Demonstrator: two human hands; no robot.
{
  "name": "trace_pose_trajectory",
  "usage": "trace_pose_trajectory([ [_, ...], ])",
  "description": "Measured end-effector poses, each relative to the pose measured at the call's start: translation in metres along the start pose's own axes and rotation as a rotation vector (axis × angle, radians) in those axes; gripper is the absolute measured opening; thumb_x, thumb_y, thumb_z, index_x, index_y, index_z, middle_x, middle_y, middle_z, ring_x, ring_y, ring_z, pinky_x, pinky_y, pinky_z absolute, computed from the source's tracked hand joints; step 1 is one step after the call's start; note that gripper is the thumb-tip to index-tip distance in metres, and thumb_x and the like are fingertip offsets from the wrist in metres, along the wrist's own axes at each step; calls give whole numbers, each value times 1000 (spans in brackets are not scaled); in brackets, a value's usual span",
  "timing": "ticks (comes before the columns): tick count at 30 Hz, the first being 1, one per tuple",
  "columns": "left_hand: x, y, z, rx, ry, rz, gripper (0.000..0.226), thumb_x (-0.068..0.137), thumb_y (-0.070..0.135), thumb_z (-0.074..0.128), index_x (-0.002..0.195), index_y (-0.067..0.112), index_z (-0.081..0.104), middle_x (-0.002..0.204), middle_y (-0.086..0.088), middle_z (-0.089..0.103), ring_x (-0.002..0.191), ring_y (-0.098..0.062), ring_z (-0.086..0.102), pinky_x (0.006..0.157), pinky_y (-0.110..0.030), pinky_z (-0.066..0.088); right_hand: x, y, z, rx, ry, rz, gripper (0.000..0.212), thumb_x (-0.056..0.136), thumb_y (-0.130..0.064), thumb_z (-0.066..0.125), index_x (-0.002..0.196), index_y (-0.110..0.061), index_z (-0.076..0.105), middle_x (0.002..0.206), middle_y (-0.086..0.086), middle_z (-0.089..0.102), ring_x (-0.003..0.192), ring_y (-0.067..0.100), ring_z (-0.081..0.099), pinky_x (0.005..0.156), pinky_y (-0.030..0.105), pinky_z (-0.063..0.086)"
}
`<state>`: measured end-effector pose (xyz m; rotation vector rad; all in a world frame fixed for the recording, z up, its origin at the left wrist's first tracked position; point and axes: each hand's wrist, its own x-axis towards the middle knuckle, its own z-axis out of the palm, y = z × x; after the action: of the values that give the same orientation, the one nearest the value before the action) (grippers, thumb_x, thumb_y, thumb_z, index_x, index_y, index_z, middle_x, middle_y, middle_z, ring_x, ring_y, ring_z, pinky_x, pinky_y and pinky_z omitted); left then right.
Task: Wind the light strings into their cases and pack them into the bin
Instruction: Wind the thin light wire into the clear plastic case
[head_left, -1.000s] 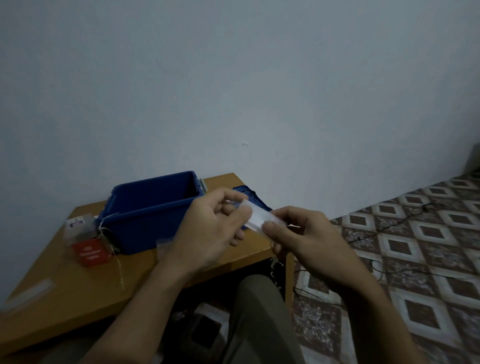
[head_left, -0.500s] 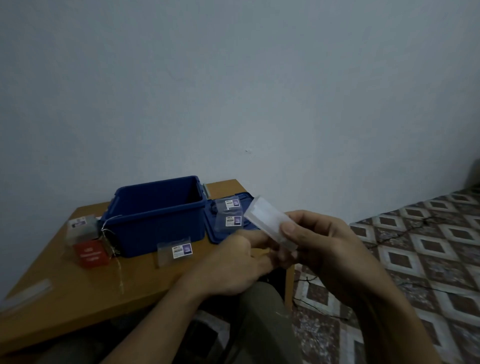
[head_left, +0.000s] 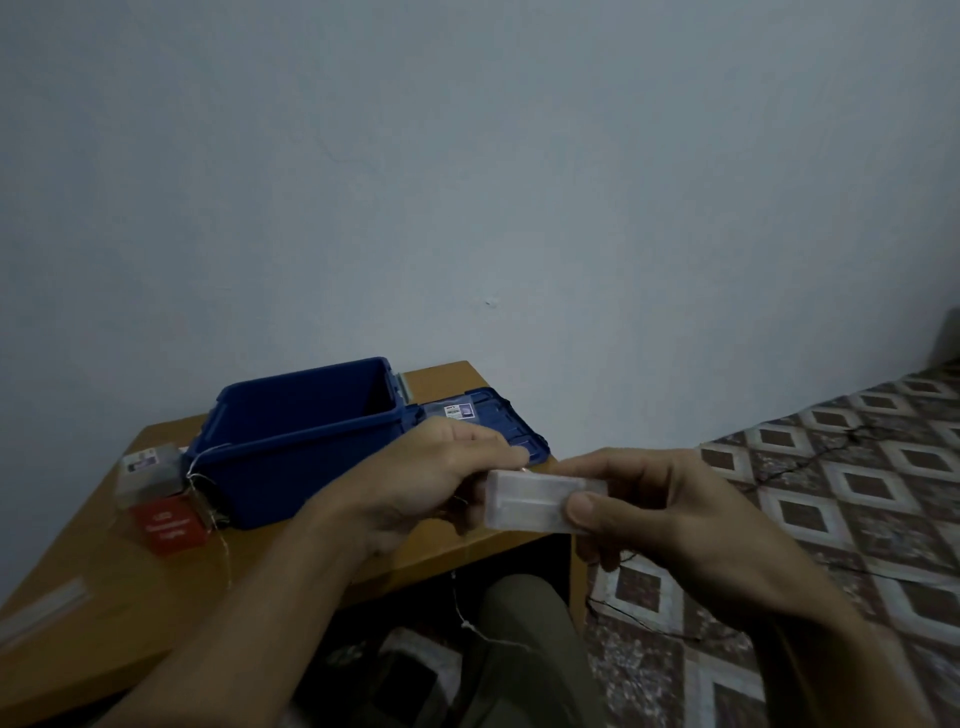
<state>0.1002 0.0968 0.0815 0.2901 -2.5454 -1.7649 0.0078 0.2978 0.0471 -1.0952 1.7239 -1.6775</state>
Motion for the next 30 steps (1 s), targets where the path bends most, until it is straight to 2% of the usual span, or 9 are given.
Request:
trace_pose_trajectory([
  [4, 5, 4, 2, 66, 86, -54, 30, 93, 28, 67, 66, 13, 66, 51, -1, 42, 42, -12, 32, 43, -25, 23, 4, 5, 4, -167, 97, 24, 15, 89, -18, 72, 104, -17, 74, 79, 7, 75, 68, 16, 68, 68, 33, 57],
  [8, 4, 5, 8, 483, 264, 86, 31, 89, 40, 70, 70, 16, 72, 62, -6, 63, 52, -7, 50, 54, -26, 42, 9, 13, 8, -334, 163, 35, 9, 90, -25, 72, 99, -28, 76, 83, 3, 76, 75, 22, 71, 74, 45, 58],
  [9, 2, 5, 11, 507, 281, 123, 31, 89, 41, 69, 72, 15, 73, 62, -5, 63, 51, -6, 50, 54, -26, 44, 11, 15, 10, -365, 184, 31, 9, 91, -25, 73, 98, -30, 76, 82, -1, 77, 74, 19, 71, 74, 44, 59],
  [12, -3, 7, 19, 256, 281, 144, 31, 93, 34, 67, 79, 6, 72, 57, -3, 58, 42, -7, 45, 44, -21, 39, 13, 20, 12, -440, 228, 5, 15, 92, -23, 71, 105, -29, 76, 75, -14, 74, 68, 0, 67, 72, 33, 58],
  [15, -8, 4, 28, -33, 284, 81, 30, 96, 29, 62, 87, 2, 72, 62, -4, 55, 40, -9, 38, 39, -19, 31, 13, 20, 12, -443, 317, -9, 25, 93, -27, 69, 117, -24, 72, 73, -8, 74, 68, 1, 68, 67, 25, 55],
  [20, -14, -9, 45, -192, 259, 60, 29, 97, 28, 58, 92, 1, 71, 59, -3, 47, 38, -7, 30, 38, -19, 24, 16, 20, 16, -312, 429, -64, 16, 91, -22, 71, 104, -30, 71, 77, -1, 77, 70, 12, 73, 74, 44, 61],
  [24, -15, -15, 52, -274, 236, 44, 25, 97, 29, 60, 97, 6, 70, 62, -1, 47, 39, -6, 30, 37, -17, 24, 16, 18, 18, -178, 460, -93, 15, 90, -16, 71, 103, -25, 72, 75, 8, 75, 70, 25, 72, 69, 39, 59],
  [26, -15, -14, 53, -336, 233, -7, 25, 96, 29, 62, 98, 5, 69, 61, -1, 48, 39, -6, 30, 37, -18, 23, 16, 19, 19, -115, 461, -91, 14, 91, -16, 71, 104, -21, 73, 75, 13, 74, 66, 26, 68, 69, 42, 58],
  [30, -11, -14, 54, -410, 303, -33, 54, 96, 52, 53, 96, 1, 70, 58, 1, 46, 40, -8, 28, 39, -22, 20, 17, 19, 21, 46, 429, -77, 15, 91, -16, 69, 105, -14, 75, 81, 14, 76, 69, 23, 68, 73, 40, 59],
])
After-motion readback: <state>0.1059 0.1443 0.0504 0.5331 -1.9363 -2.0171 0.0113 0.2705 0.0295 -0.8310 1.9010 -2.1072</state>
